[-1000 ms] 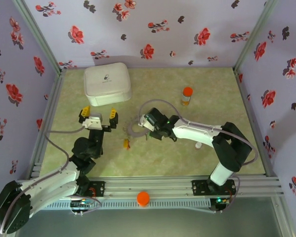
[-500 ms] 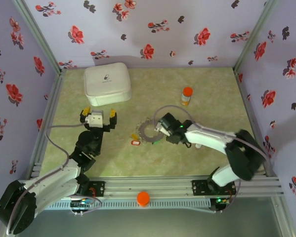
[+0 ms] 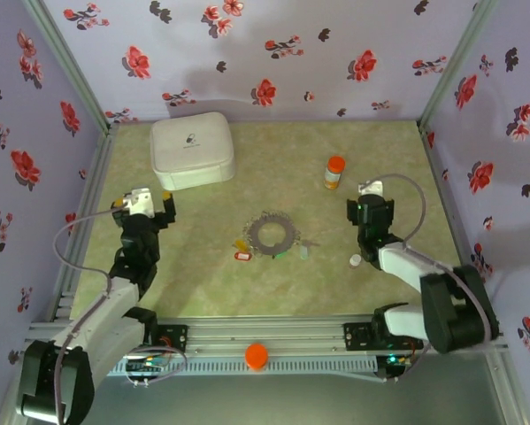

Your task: Put the keys on the keyring

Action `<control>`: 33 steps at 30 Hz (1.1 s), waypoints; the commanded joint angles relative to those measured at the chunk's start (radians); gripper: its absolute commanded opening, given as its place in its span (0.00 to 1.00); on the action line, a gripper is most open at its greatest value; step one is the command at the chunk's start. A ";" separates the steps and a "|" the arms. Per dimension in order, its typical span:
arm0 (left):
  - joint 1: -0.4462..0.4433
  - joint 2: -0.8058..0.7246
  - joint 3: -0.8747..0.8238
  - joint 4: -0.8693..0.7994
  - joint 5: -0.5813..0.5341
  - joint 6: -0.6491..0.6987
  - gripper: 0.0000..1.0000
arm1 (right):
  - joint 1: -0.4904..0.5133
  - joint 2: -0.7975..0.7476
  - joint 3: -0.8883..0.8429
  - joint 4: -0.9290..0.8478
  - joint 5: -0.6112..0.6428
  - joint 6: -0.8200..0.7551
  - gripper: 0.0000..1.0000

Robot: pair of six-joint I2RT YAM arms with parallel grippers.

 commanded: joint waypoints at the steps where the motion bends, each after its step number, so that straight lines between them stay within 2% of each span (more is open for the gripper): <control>1: 0.057 0.004 -0.048 -0.042 0.009 -0.061 1.00 | -0.031 0.048 -0.030 0.309 -0.046 -0.006 0.77; 5: 0.083 0.105 -0.074 0.066 0.028 -0.051 1.00 | -0.091 0.158 -0.062 0.489 -0.061 0.052 0.78; 7: 0.085 0.173 -0.084 0.152 0.040 -0.022 1.00 | -0.145 0.163 -0.075 0.482 -0.174 0.091 0.77; 9: 0.095 0.246 -0.103 0.270 0.048 -0.012 1.00 | -0.160 0.252 -0.079 0.621 -0.177 0.095 0.78; 12: 0.130 0.310 -0.070 0.289 0.121 -0.018 1.00 | -0.180 0.200 -0.001 0.373 -0.207 0.123 0.78; 14: 0.140 0.374 -0.072 0.387 0.153 0.000 1.00 | -0.191 0.218 -0.007 0.421 -0.223 0.127 0.79; 16: 0.148 0.452 -0.100 0.552 0.186 0.000 1.00 | -0.193 0.208 -0.001 0.388 -0.227 0.127 0.79; 19: 0.150 0.527 -0.075 0.601 0.224 0.052 1.00 | -0.193 0.211 -0.001 0.394 -0.227 0.127 0.79; 21: 0.161 0.619 -0.071 0.670 0.250 0.054 1.00 | -0.194 0.215 -0.004 0.401 -0.228 0.127 0.79; 23: 0.173 0.765 -0.072 0.851 0.258 0.063 1.00 | -0.194 0.211 -0.001 0.397 -0.229 0.127 0.79; 25: 0.185 0.686 -0.050 0.680 0.247 0.026 1.00 | -0.196 0.213 -0.003 0.399 -0.232 0.129 0.79; 28: 0.190 0.711 -0.067 0.753 0.192 0.014 1.00 | -0.196 0.213 -0.001 0.399 -0.232 0.128 0.80; 31: 0.194 0.729 -0.111 0.855 0.217 -0.008 1.00 | -0.196 0.213 -0.002 0.399 -0.233 0.128 0.80; 33: 0.194 0.723 -0.119 0.856 0.222 -0.008 1.00 | -0.196 0.213 -0.003 0.399 -0.232 0.128 0.80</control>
